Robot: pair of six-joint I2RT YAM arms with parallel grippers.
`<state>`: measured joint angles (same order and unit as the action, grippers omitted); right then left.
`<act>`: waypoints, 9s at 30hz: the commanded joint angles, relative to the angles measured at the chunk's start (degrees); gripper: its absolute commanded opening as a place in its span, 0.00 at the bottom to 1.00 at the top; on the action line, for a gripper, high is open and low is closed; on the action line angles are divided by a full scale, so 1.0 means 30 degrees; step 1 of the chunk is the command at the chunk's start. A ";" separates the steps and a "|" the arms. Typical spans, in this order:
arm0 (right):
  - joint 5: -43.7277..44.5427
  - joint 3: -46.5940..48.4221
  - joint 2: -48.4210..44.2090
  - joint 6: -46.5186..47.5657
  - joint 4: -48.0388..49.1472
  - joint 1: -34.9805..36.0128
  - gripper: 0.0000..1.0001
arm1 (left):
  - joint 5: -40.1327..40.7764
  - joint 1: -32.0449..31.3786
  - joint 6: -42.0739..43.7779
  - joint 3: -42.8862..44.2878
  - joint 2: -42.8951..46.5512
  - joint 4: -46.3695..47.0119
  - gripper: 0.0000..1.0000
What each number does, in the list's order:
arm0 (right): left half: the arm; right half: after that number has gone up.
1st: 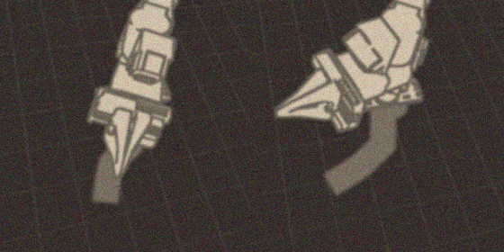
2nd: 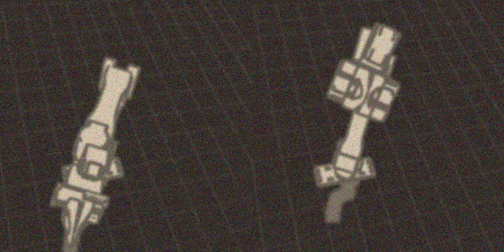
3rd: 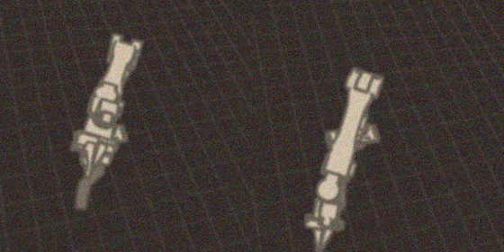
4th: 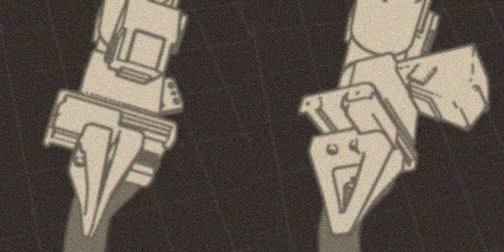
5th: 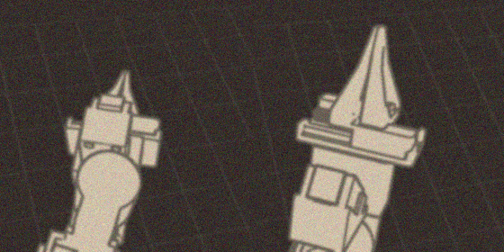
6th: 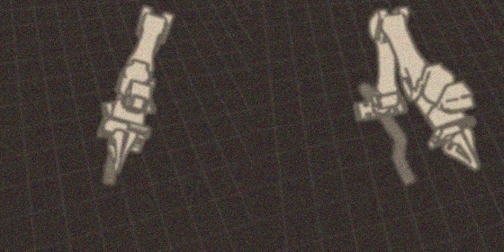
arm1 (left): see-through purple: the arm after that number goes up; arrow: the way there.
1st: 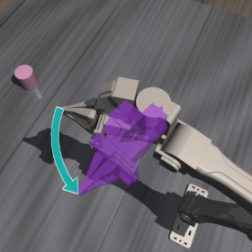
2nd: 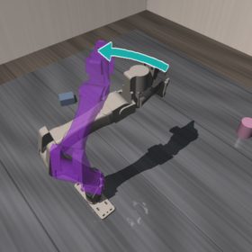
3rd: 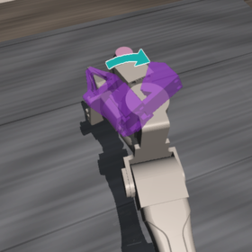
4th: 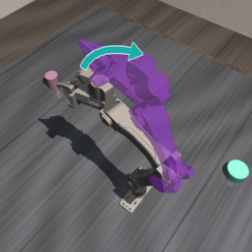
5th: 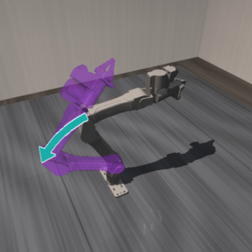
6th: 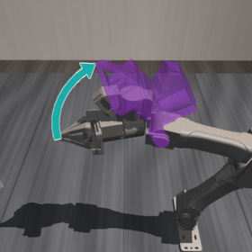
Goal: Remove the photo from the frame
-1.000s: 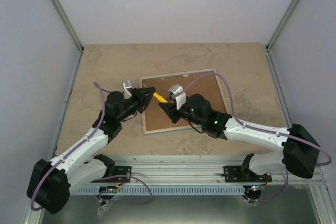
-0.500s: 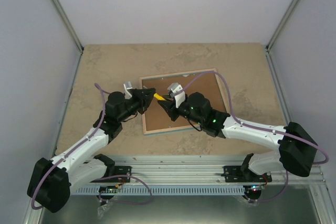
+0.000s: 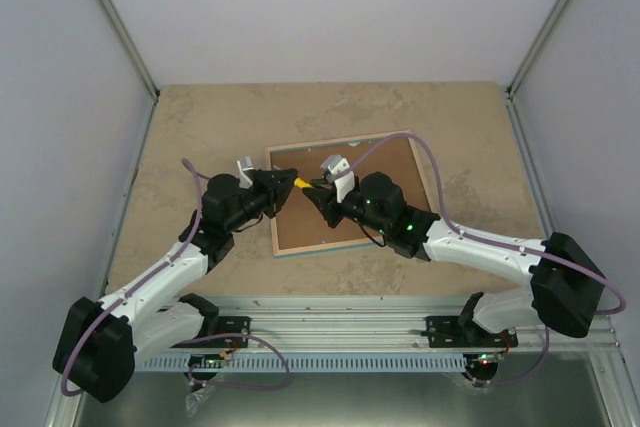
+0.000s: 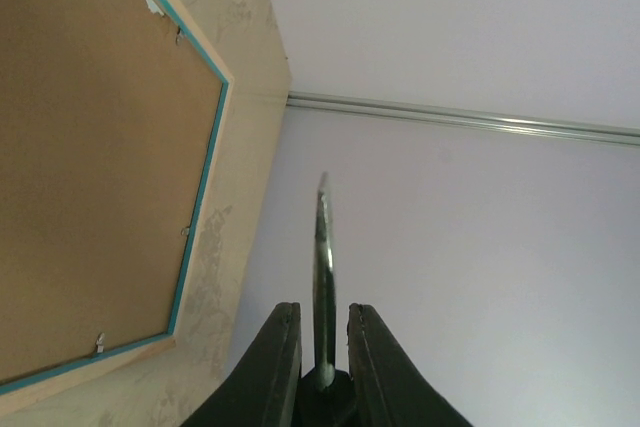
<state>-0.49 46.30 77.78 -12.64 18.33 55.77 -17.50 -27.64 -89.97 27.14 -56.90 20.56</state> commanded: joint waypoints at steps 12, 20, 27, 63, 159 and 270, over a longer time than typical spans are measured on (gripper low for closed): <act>-0.0978 0.0122 0.0333 0.0595 0.0717 -0.0162 0.27 | -0.0671 -0.0027 -0.1034 -0.0113 -0.0023 0.0225 0.00; -0.0870 -0.0095 0.0310 0.0355 0.0929 -0.0154 0.18 | -0.0694 -0.0045 -0.1122 -0.0110 -0.0075 0.0012 0.00; -0.0770 -0.0084 0.0123 0.0479 0.0642 -0.0205 0.01 | -0.0555 -0.0036 -0.0693 -0.0045 -0.0035 -0.0540 0.05; 0.0729 0.0918 0.0150 0.3308 -0.5863 -0.1497 0.01 | 0.3296 0.3002 1.8827 0.9206 -0.7761 -1.6896 0.83; -0.3791 0.2924 0.9135 0.2103 -0.1134 -0.2271 0.00 | 0.1651 0.1054 2.0179 0.6407 -1.0704 -1.6306 0.13; -0.0693 0.0946 0.7911 -0.2060 0.0732 -0.2096 0.01 | 0.0632 0.1039 1.8917 0.5193 -0.9825 -1.5039 0.12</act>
<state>1.56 48.31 101.03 -20.71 20.60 49.12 -11.46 -24.27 -31.31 43.51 -87.61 -24.97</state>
